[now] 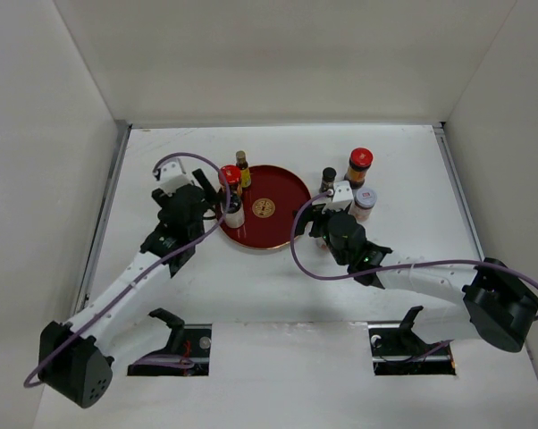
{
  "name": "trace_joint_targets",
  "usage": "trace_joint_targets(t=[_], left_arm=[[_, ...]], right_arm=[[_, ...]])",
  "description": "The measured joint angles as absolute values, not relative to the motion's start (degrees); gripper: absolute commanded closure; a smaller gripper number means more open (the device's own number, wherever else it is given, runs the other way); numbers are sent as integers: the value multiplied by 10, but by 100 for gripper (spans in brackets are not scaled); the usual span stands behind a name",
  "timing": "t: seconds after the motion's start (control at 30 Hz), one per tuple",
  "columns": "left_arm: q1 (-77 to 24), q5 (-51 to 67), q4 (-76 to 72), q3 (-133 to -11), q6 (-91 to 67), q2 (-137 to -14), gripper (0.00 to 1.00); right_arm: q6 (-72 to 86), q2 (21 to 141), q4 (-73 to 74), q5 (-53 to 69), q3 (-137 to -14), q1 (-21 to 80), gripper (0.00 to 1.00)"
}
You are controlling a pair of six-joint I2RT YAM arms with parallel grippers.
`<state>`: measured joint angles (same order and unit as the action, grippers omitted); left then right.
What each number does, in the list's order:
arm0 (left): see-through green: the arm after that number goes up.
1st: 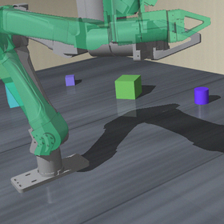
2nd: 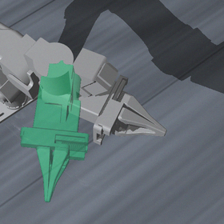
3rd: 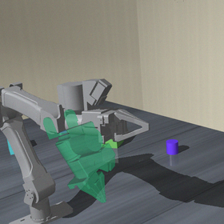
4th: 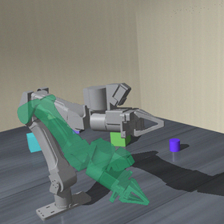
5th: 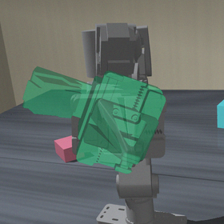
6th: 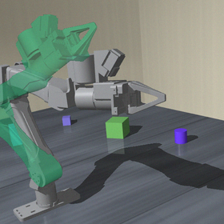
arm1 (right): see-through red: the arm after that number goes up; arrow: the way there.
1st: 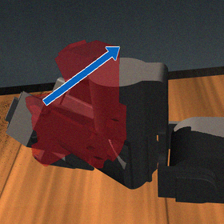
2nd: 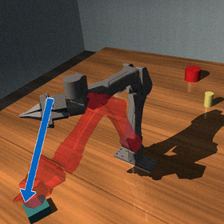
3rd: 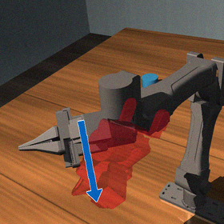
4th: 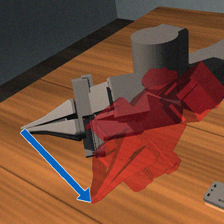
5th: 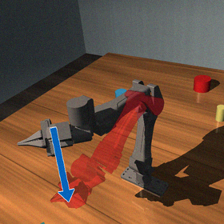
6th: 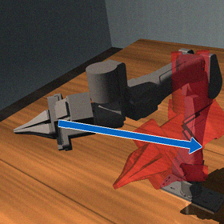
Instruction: Organize the condiment bottles
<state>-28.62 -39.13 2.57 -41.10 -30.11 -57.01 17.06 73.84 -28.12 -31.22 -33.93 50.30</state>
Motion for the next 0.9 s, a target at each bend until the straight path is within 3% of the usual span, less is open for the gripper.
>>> trace_joint_targets(t=[0.33, 0.77, 0.9], left_arm=[[-140, -418, 128, -390, -366, -549, 27], [-86, -368, 132, -391, -382, -667, 33], [-84, -360, 117, -391, -385, -687, 39]], right_arm=[[171, 739, -281, -312, -340, 503, 8], [155, 755, -281, -313, -348, 519, 7], [152, 755, -282, -313, -348, 519, 7]])
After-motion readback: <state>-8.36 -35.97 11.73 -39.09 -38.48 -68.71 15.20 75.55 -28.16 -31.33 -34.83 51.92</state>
